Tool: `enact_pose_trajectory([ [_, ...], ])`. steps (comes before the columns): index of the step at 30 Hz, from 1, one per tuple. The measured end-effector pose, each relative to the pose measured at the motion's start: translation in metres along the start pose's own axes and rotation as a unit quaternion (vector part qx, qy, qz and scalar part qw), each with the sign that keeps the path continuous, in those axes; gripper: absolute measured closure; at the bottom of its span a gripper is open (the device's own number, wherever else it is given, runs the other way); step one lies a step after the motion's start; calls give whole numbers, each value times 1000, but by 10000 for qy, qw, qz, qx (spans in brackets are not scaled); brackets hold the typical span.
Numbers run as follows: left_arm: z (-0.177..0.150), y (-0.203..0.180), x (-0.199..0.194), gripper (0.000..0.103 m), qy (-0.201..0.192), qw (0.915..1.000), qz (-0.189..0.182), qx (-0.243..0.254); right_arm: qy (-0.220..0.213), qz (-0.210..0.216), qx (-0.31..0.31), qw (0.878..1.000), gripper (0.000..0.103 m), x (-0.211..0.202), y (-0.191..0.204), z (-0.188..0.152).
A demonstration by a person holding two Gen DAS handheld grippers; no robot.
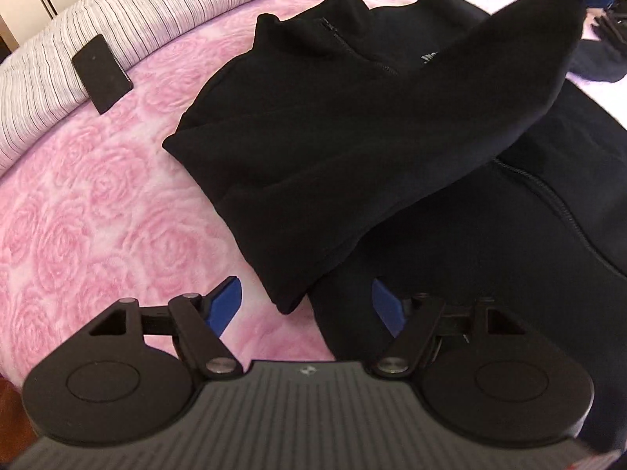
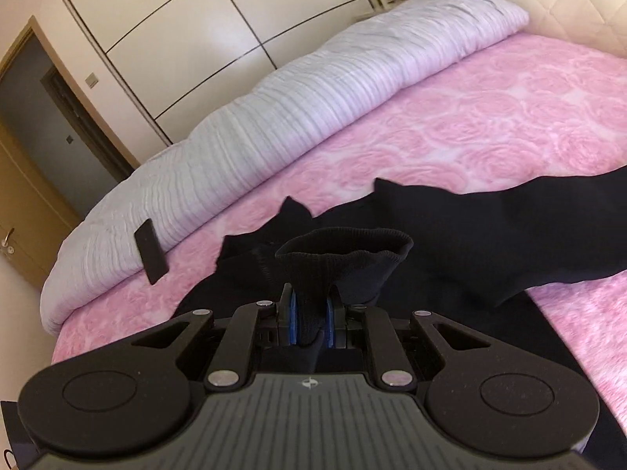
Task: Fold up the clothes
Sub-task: 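Lift the sleeve cuff with the right gripper and fold it across the jacket body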
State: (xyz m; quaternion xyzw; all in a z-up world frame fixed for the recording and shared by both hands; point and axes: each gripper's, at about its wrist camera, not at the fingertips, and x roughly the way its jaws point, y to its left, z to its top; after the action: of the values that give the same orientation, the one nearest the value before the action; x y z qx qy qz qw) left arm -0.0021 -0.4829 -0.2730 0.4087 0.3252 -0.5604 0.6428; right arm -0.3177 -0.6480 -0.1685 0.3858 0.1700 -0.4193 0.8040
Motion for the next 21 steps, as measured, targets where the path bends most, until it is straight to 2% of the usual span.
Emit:
enact_pose_trajectory([
  [4,-1,-4,15,38,-52,9994,332,-55,48,-83,11,10000,88,6,-15,0],
  [6,-2,0,21,38,-48,9986,440,-288,84,-44,-30,10000,88,1,-19,1],
  [12,-8,0,26,41,-120,9960,750,-472,-492,-193,-560,9970,89,-12,-12,24],
  [15,-14,-1,29,44,-86,9950,823,-566,-114,-458,-316,9984,89,6,-34,16],
  [18,-19,0,31,43,-55,9945,795,-679,368,-609,-539,9960,88,30,-40,0],
  [21,-21,0,30,43,-114,9943,808,-683,581,-669,-703,9936,88,46,-42,-11],
])
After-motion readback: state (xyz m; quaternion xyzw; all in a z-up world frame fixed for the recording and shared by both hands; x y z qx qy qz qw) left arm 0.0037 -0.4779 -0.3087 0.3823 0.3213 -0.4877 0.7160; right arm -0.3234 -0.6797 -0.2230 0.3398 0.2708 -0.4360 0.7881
